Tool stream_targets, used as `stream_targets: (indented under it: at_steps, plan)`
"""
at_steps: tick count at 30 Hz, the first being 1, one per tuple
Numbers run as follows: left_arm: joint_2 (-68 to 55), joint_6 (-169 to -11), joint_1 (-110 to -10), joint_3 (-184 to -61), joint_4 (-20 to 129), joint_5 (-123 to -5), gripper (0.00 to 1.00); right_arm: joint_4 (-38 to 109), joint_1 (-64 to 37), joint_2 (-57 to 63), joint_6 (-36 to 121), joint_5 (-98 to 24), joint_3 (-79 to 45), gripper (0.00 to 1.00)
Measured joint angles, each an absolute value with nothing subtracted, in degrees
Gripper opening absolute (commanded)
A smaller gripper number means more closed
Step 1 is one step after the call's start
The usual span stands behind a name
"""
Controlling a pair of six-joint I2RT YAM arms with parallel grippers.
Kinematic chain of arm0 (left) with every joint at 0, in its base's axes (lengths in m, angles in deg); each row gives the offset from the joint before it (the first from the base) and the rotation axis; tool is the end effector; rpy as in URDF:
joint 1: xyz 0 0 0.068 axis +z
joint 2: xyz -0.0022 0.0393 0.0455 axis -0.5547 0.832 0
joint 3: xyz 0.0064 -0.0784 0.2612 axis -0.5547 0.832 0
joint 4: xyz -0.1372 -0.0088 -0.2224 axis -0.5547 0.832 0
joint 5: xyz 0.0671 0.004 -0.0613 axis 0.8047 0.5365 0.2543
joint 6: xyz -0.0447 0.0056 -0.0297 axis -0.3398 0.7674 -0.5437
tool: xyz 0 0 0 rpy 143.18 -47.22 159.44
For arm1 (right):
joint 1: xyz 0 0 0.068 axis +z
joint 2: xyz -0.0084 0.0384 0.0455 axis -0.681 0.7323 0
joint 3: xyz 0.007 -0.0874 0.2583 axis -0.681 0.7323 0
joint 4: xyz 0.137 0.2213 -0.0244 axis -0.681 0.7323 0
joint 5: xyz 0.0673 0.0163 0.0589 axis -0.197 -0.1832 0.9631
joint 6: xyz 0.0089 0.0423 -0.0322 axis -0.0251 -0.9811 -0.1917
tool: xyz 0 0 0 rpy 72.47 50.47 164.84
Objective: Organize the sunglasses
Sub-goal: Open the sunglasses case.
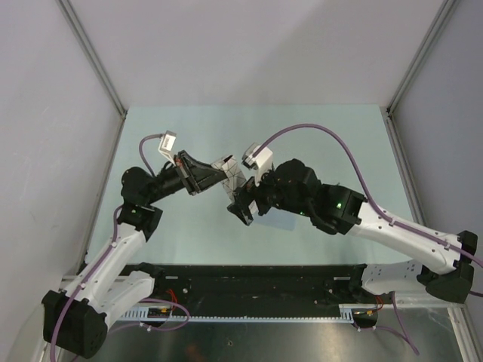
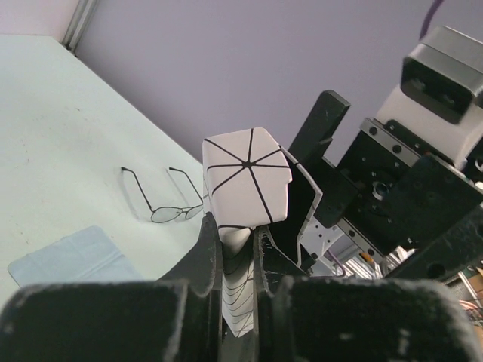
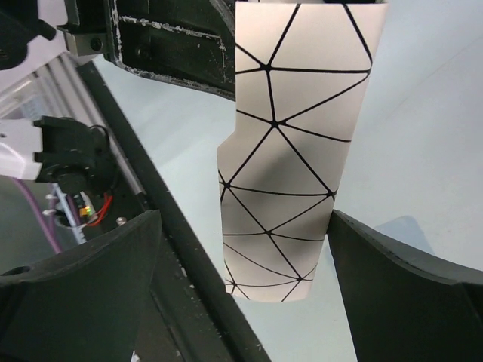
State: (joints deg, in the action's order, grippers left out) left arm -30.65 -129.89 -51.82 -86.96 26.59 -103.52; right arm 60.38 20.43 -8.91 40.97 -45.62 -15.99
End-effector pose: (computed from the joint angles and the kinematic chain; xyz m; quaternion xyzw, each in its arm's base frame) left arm 0.1824 -0.0874 0.3430 0.1518 0.6210 -0.6158 0.4606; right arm 0.1205 0.2385 0.4065 -0.3734 0.7284 0.3300 0.4703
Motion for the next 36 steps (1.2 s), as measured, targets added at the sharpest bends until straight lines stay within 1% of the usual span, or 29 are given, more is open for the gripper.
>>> stream_targets:
  at_steps: [6,9,12,13,15,16,18,19,20,22,25,26,27,32,33,35,36]
  plan:
    - [-30.78,-128.87,-51.78,-86.96,28.52,-101.74,0.1,58.78,24.67,-6.11,41.65,-57.31,-15.99,0.93]
    - [-30.78,-128.21,-51.78,-86.94,29.5,-100.83,0.11,57.77,25.5,-4.86,41.6,-61.51,-15.99,0.89]
    - [-30.78,-128.04,-51.78,-86.92,30.57,-100.7,0.11,56.33,25.7,-4.49,41.6,-63.8,-15.99,0.82]
    - [-30.78,-128.04,-51.78,-86.9,30.84,-100.7,0.11,55.98,25.7,-4.49,41.58,-64.48,-15.99,0.77]
    - [-30.8,-127.91,-51.78,-86.9,31.21,-100.7,0.11,55.33,25.46,-4.49,41.49,-65.55,-16.01,0.72]
    - [-30.82,-127.8,-51.78,-86.9,31.36,-100.7,0.11,55.26,25.26,-4.49,41.43,-65.88,-15.99,0.65]
    - [-30.96,-127.64,-51.78,-86.9,31.8,-100.65,0.11,55.24,24.72,-4.49,41.34,-66.41,-15.99,0.59]
    - [-31.09,-127.62,-51.78,-86.9,32.04,-100.65,0.11,55.24,24.35,-4.49,41.14,-66.54,-15.99,0.54]
    - [-31.2,-127.45,-51.78,-86.9,32.23,-100.3,0.11,55.24,23.97,-4.49,40.86,-66.34,-16.01,0.51]
    - [-31.22,-127.05,-51.71,-86.9,32.87,-99.49,0.11,55.2,23.65,-4.53,40.57,-66.19,-16.01,0.47]
    - [-31.22,-126.66,-51.67,-86.9,33.76,-98.99,0.11,55.68,23.14,-4.88,40.31,-66.08,-16.01,0.43]
    - [-31.22,-126.62,-51.67,-86.9,33.76,-98.99,0.11,55.87,22.93,-5.08,40.29,-66.1,-16.01,0.4]
    - [-31.24,-126.62,-51.69,-86.9,33.76,-99.06,0.12,56.0,22.71,-5.28,40.29,-66.1,-16.01,0.36]
    - [-31.26,-126.59,-51.69,-86.9,33.85,-99.49,0.12,56.62,21.61,-6.37,40.14,-66.08,-16.01,0.31]
    - [-31.33,-126.59,-51.69,-86.9,33.96,-99.49,0.12,56.79,21.42,-6.54,40.09,-66.1,-16.01,0.25]
    - [-31.55,-126.57,-51.69,-86.9,34.18,-99.49,0.12,57.08,21.2,-6.68,40.05,-66.14,-16.01,0.21]
    - [-31.61,-126.57,-51.69,-86.9,34.2,-99.49,0.12,57.16,21.13,-6.72,40.09,-66.3,-16.01,0.17]
